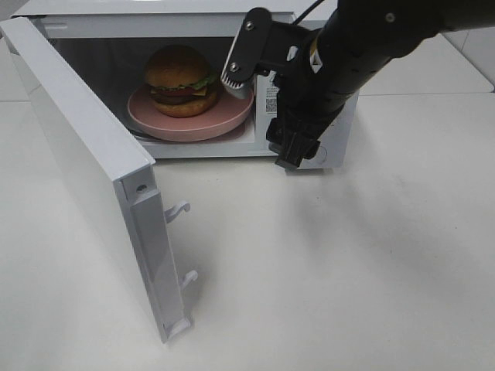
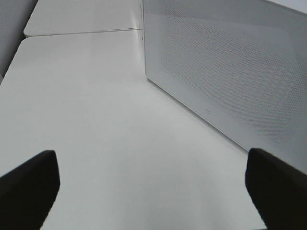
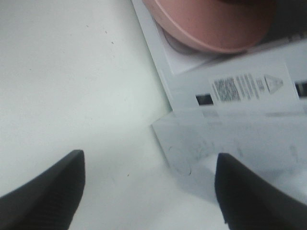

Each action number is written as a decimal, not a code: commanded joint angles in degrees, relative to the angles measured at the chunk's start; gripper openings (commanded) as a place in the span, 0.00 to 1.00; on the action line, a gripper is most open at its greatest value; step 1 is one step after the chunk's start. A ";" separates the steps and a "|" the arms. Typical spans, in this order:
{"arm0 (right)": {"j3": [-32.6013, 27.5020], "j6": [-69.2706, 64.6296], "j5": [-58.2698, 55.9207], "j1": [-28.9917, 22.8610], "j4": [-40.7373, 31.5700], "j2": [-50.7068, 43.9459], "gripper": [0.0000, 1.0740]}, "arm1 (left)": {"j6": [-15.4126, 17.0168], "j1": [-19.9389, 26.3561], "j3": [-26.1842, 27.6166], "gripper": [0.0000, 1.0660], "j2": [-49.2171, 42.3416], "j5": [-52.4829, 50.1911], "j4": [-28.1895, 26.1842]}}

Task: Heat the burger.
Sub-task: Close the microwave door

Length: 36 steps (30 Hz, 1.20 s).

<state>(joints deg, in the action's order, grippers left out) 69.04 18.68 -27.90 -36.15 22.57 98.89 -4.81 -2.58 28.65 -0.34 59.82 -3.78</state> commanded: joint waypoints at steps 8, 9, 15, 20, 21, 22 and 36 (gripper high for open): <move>-5.16 -17.19 -11.86 5.04 -0.17 -8.37 0.69 | 0.17 -0.23 -0.11 0.92 -1.03 -0.29 0.00; -6.53 -18.28 -13.12 6.13 -0.29 -10.43 0.69 | 0.17 -0.23 -0.11 0.92 -1.03 -0.29 0.00; -10.26 -22.86 -15.30 10.26 -1.26 -15.76 0.69 | 0.17 -0.23 -0.11 0.92 -1.03 -0.29 0.00; -13.24 -24.81 -20.05 15.01 -4.18 -21.49 0.69 | 0.17 -0.23 -0.11 0.92 -1.03 -0.29 0.00; -13.24 -24.81 -20.05 15.01 -4.18 -21.49 0.69 | 0.17 -0.23 -0.11 0.92 -1.03 -0.29 0.00; -14.21 -24.81 -21.72 16.90 -5.21 -23.72 0.69 | 0.17 -0.23 -0.11 0.92 -1.03 -0.29 0.00; -23.09 -28.65 -30.94 23.55 -10.66 -45.66 0.69 | 0.17 -0.23 -0.11 0.92 -1.03 -0.29 0.00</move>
<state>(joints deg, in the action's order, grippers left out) 47.67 -9.28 -57.30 -12.83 12.32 57.58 -4.81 -2.58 28.65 -0.34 59.82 -3.78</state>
